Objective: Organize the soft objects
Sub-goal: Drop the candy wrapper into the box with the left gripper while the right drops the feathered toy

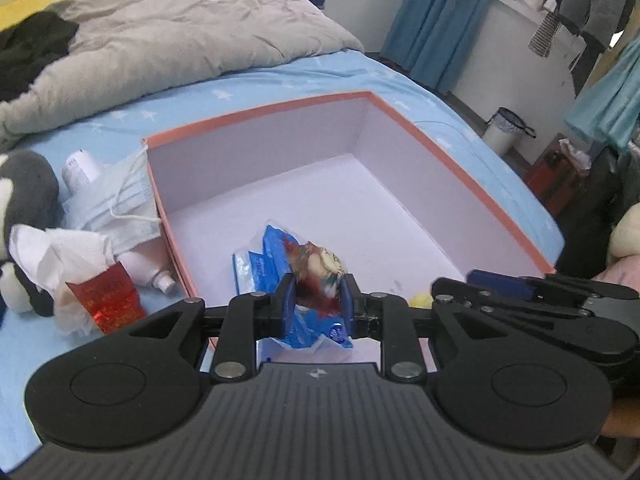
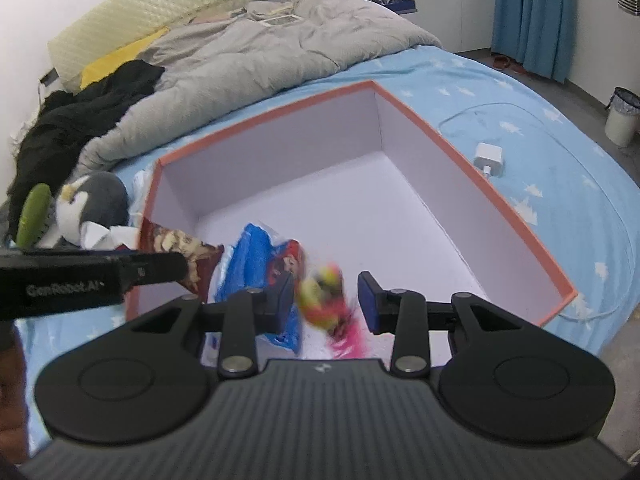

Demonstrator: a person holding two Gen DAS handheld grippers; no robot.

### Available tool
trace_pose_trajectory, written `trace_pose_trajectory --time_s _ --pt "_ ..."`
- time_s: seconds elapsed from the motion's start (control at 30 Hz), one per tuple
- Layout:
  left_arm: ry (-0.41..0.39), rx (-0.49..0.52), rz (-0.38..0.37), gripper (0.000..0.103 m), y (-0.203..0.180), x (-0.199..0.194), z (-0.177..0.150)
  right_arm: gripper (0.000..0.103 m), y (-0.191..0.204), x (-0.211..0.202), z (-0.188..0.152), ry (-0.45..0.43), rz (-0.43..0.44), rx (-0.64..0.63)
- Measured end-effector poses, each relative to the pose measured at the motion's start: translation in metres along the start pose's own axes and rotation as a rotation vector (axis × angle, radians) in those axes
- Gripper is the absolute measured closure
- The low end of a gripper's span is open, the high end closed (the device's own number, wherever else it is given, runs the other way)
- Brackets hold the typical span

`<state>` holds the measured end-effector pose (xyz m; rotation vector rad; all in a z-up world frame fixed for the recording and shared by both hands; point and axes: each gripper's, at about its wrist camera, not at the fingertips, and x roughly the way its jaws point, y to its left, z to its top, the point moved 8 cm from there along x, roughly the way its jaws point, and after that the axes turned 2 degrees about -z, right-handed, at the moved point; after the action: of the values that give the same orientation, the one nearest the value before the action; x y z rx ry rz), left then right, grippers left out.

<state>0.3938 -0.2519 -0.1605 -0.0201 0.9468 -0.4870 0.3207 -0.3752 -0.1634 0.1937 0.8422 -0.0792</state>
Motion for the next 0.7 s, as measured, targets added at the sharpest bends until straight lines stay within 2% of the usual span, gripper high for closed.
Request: trace_pose_trajectory --time_s 0.07,0.1,0.17,0.4,0.7 --pt "0.003 -0.015 -0.006 0.063 0.001 0.001 0.0 0.055 -0.002 0.001 -0.003 0.006 -0.01 0.001" --pt "0.003 -0.021 -0.014 0.061 0.001 0.001 -0.001 0.048 -0.003 0.0 -0.004 0.004 -0.007 0.004" --pt "-0.003 -0.021 -0.004 0.06 0.003 -0.001 -0.002 0.043 -0.005 -0.001 -0.004 -0.002 -0.002 0.008" --pt "-0.046 -0.003 -0.005 0.06 0.003 -0.015 -0.005 0.043 -0.008 -0.007 -0.007 -0.025 0.006 0.018" --pt "-0.128 0.026 -0.025 0.06 -0.004 -0.052 -0.016 0.043 0.003 -0.036 -0.01 -0.109 0.032 0.02"
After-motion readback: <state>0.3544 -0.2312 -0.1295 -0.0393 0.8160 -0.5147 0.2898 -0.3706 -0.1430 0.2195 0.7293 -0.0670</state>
